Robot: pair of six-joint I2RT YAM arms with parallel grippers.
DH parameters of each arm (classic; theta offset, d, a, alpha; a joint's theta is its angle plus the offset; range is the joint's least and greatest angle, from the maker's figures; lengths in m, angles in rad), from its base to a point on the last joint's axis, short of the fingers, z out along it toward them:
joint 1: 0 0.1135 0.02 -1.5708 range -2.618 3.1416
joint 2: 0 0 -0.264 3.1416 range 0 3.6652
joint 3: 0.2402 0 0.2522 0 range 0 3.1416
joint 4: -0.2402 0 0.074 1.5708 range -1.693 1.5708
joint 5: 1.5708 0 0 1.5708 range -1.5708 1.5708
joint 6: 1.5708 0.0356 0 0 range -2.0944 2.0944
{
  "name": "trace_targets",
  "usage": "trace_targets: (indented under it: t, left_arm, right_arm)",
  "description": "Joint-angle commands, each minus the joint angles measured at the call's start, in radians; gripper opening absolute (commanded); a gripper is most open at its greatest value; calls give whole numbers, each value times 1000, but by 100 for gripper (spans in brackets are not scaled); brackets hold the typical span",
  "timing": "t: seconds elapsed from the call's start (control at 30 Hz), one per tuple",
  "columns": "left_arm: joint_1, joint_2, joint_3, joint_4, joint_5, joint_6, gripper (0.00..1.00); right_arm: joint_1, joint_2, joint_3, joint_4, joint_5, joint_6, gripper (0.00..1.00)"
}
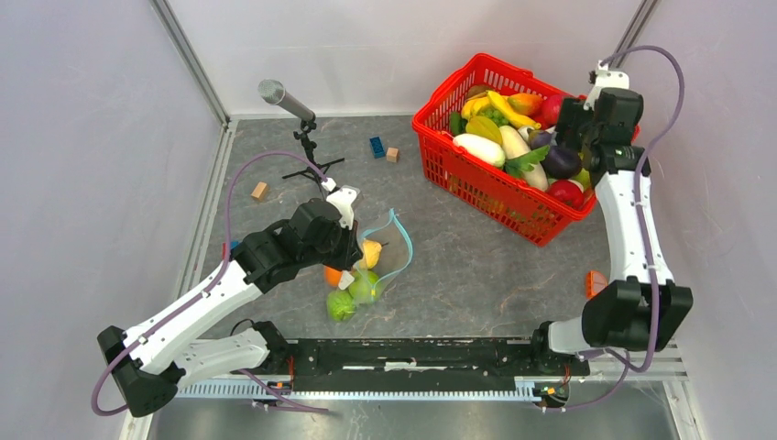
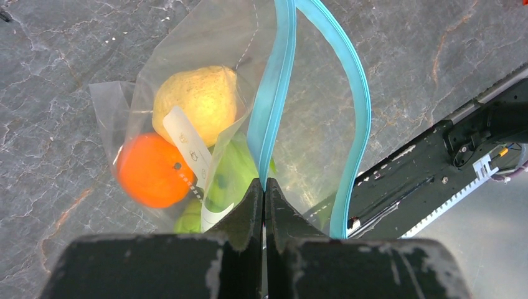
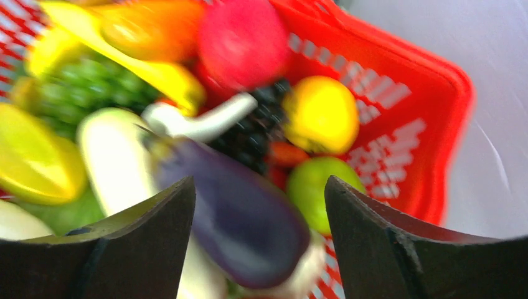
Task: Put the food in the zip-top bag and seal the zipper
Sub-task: Pick up the fake fruit from the bin.
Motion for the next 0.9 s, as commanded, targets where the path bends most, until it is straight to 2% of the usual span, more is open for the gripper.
trace_targets:
  t: [0.0,0.07,0.17,0.27,0.33,0.43,0.57,0.7,0.87]
  left_arm:
    - [2,1,25,19,-45,30,2]
    - [2,4,24,22,-50,26,2]
    - [2,11,20,31,-53,23,2]
    - [2,27,24,30,-51,24,2]
    - [3,34,31,25,-49,23,2]
    - [3,32,31,21,-53,21,2]
    - [5,32,30,13,-67,24,2]
    - [6,48,36,10,-62,27,2]
    - [6,54,36,12,-57,26,2]
  right_arm:
    - [13,77,128,198,-326,20,84]
    - [36,135,157,246,-366,-20,85]
    - [90,263,276,214,-372,-142,82]
    - [173,437,490,95,-260,-313,81]
    - [191,519,569,83,-203,-394,81]
    - [190,593,586,148,-143,-465,81]
    - [192,669,643,105,-122,-528,81]
    - [191,652,556,179,-4,-538,78]
    - [184,631,502,196,20,-541,65]
